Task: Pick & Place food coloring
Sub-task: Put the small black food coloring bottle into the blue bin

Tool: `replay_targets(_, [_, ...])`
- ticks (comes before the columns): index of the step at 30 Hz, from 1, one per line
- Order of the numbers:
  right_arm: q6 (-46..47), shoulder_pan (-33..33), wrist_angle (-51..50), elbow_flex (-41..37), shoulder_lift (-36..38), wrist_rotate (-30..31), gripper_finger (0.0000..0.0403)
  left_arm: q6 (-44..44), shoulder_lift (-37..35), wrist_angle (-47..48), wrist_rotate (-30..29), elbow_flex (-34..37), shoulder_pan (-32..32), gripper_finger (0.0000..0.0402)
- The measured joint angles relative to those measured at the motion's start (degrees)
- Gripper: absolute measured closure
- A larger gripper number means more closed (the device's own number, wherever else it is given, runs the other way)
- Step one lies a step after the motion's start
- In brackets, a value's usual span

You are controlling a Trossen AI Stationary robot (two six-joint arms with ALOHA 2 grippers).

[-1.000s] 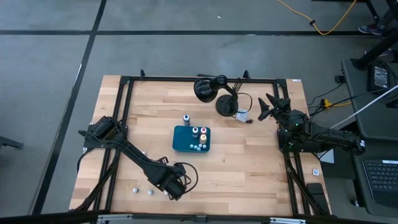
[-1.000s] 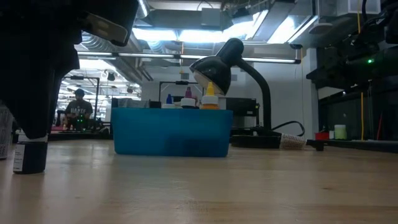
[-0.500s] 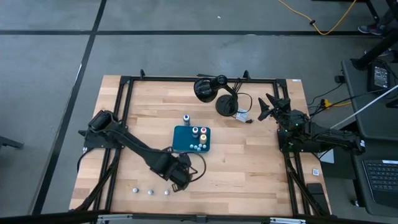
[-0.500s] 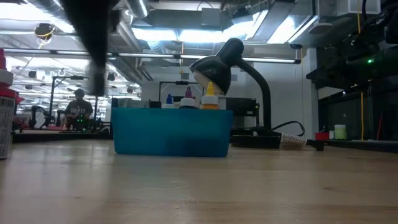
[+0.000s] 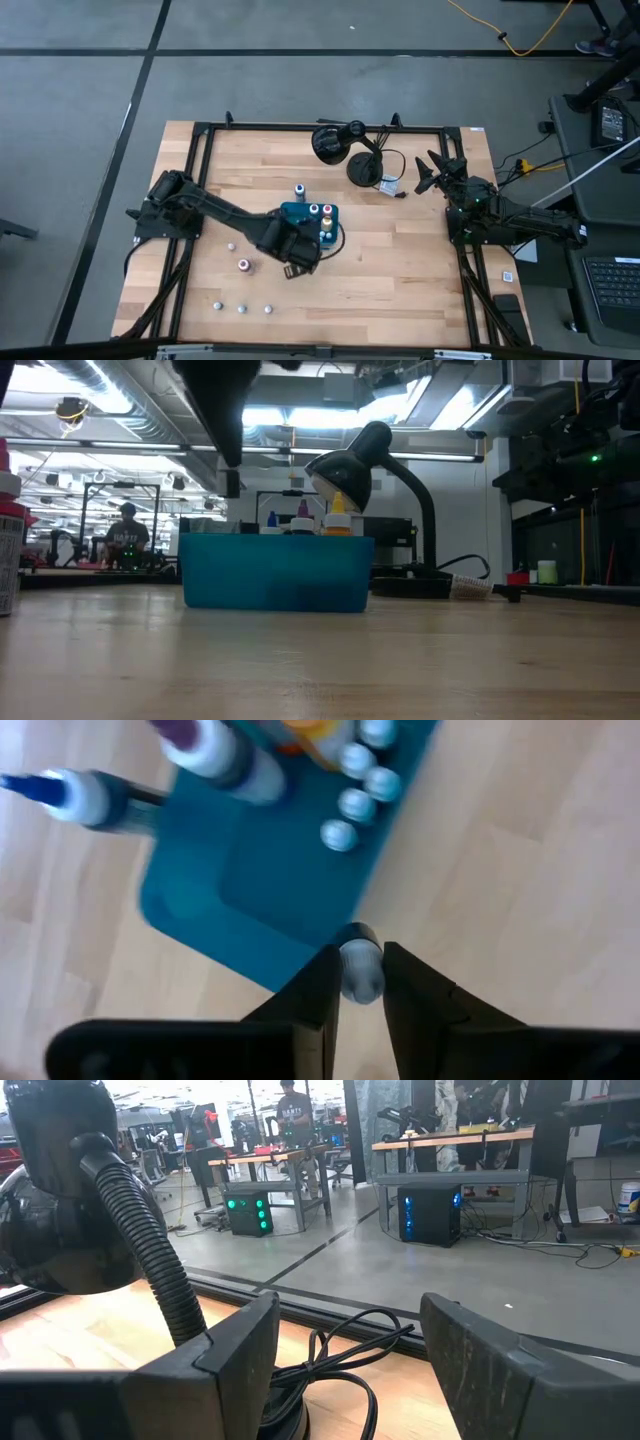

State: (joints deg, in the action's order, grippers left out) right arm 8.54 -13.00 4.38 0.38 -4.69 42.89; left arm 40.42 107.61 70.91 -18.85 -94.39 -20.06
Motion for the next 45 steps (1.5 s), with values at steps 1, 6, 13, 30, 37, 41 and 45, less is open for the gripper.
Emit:
replay_targets(1, [0.0,0.0,0.0,0.0,0.0,0.0,0.0159,-0.6,0.0,0.2,-0.4,0.0,0.7,0.0343])
replay_targets(6, [0.0,0.0,0.0,0.0,0.0,0.0,0.0159,-3.6,0.0,0.1,-1.3,0.0,3.7,0.0343])
replay_targets(13, [0.0,0.0,0.0,0.0,0.0,0.0,0.0159,-5.2,0.0,-0.8,-3.3,0.5,6.0,0.0343])
replay_targets(30, [0.0,0.0,0.0,0.0,0.0,0.0,0.0159,-6.7,6.1,-4.6,-3.6,0.6,8.4,0.0343])
replay_targets(37, [0.0,0.0,0.0,0.0,0.0,0.0,0.0159,-6.3,7.8,-5.4,-1.8,0.6,8.3,0.0343])
replay_targets(41, [0.0,0.0,0.0,0.0,0.0,0.0,0.0159,-5.6,7.8,-5.4,-1.6,0.6,8.0,0.0343])
replay_targets(45, [0.0,0.0,0.0,0.0,0.0,0.0,0.0159,-5.2,7.9,-5.2,-1.8,0.6,7.7,0.0343])
